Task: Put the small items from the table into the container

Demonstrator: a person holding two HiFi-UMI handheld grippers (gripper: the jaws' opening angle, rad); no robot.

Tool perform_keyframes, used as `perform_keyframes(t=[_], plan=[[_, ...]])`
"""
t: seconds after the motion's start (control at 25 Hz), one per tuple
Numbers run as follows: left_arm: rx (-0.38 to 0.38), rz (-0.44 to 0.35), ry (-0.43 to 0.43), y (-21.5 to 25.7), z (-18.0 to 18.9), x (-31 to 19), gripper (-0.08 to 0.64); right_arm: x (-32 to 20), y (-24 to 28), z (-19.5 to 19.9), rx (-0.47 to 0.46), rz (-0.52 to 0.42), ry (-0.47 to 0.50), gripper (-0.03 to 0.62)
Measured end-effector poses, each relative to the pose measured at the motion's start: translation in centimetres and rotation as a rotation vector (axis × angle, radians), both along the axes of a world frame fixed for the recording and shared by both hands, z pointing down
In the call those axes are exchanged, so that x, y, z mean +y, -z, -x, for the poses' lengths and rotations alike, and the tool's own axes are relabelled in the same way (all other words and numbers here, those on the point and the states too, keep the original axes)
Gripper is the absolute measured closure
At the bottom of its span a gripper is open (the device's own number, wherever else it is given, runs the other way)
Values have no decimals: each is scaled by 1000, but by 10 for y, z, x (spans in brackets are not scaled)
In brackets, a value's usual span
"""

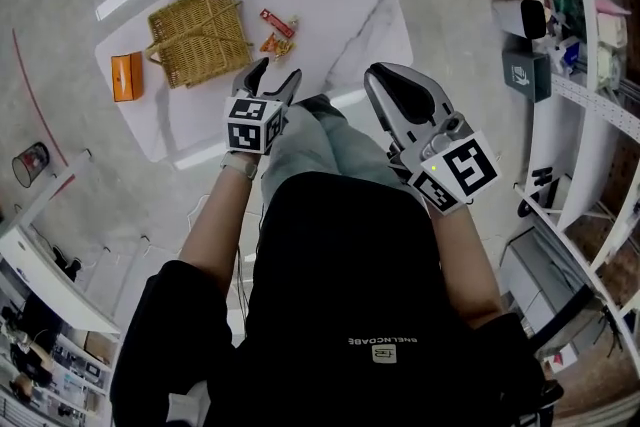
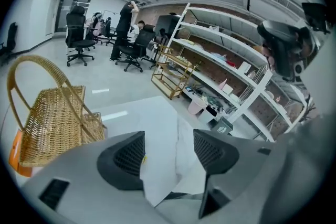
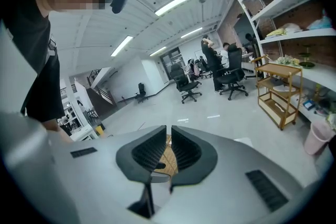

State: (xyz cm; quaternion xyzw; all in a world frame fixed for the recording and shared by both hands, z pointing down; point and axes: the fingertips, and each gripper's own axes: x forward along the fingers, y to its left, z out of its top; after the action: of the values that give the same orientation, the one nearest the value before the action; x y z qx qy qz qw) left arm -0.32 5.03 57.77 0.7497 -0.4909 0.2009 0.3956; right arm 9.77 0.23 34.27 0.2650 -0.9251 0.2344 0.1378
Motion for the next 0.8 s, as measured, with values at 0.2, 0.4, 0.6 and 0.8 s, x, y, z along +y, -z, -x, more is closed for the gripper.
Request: perform_keyframes(t=[0.2,0.4,0.6,0.8], plan=[[-19,37,-4,-40,-1,6,287,6,-16,-1,16,16,13,578],[-51,92,-26,-85,2,12,287,9,-33,-1,36,42,24,578],[-65,132,-41,-125,6,16,287,8,-45,-2,43,66,7,578],[-64,171,-43,-162,8,20,287,7,-59,-5,63,90,-6,578]])
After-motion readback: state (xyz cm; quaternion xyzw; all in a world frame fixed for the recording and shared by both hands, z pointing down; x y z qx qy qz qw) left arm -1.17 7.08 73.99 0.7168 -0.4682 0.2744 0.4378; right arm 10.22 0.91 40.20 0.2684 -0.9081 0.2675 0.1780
